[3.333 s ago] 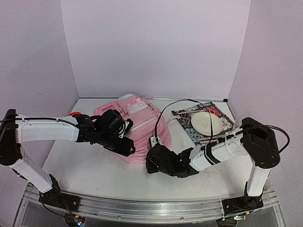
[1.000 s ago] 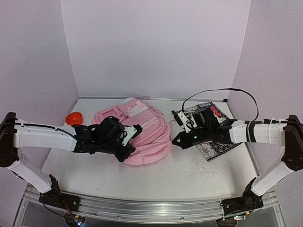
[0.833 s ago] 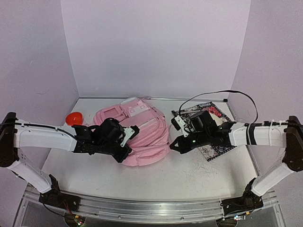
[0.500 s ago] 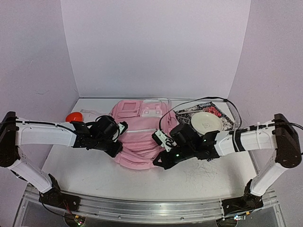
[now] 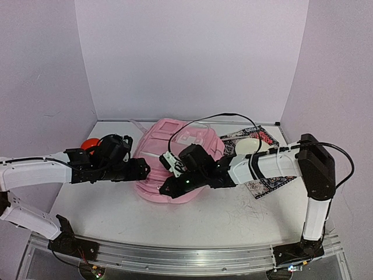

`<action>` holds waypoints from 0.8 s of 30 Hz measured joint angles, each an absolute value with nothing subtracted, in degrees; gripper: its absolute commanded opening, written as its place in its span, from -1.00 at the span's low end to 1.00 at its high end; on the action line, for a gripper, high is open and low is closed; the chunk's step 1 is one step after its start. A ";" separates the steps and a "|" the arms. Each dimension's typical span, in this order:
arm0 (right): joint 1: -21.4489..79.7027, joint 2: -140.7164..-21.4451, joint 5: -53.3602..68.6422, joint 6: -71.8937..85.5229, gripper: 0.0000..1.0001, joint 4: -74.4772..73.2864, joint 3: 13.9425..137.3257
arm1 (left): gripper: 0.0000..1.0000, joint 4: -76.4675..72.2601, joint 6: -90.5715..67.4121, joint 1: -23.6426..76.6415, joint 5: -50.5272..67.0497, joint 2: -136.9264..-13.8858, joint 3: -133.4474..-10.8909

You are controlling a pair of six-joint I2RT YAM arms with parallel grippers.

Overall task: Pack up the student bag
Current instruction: Hold the largest pocket of the student bag.

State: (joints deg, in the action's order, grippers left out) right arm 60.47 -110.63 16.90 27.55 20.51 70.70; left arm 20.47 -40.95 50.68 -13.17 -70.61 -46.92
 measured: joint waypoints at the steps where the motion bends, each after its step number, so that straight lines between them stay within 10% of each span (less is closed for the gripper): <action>1: 60.47 -111.11 17.08 27.55 -1.00 20.61 71.35 | 0.63 20.50 -44.04 50.68 -12.95 -70.34 -46.23; 15: 60.53 -112.07 18.17 27.49 -1.00 20.71 72.16 | 0.49 14.25 -74.81 50.68 -8.34 -70.45 -37.21; 24: 60.84 -112.52 18.16 27.31 -1.00 20.94 72.16 | 0.02 5.73 -80.58 50.57 -5.98 -75.40 -36.76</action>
